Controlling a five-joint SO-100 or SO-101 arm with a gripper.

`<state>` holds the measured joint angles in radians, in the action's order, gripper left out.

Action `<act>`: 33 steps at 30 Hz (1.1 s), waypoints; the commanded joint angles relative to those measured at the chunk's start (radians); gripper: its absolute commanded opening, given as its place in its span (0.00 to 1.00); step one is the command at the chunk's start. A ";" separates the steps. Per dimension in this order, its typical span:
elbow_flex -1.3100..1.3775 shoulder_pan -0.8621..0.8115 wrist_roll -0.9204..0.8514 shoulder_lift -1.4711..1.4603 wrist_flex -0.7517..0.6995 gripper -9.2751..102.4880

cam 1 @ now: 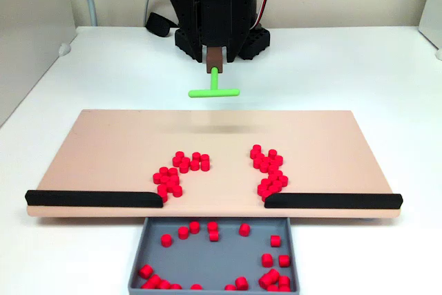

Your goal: Push granules from bottom to the grey container

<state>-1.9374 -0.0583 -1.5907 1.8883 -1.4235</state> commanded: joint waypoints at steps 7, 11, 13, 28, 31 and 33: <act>-0.075 -0.014 -0.020 0.017 0.126 0.08; -0.147 -0.014 -0.025 0.011 0.219 0.08; -0.150 -0.015 -0.026 -0.005 0.219 0.08; -0.225 0.015 0.041 -0.005 0.282 0.08; -0.235 0.025 0.051 -0.020 0.308 0.08; -0.235 0.026 0.052 -0.023 0.308 0.08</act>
<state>-2.1783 -0.0399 -1.5447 1.8607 -1.1213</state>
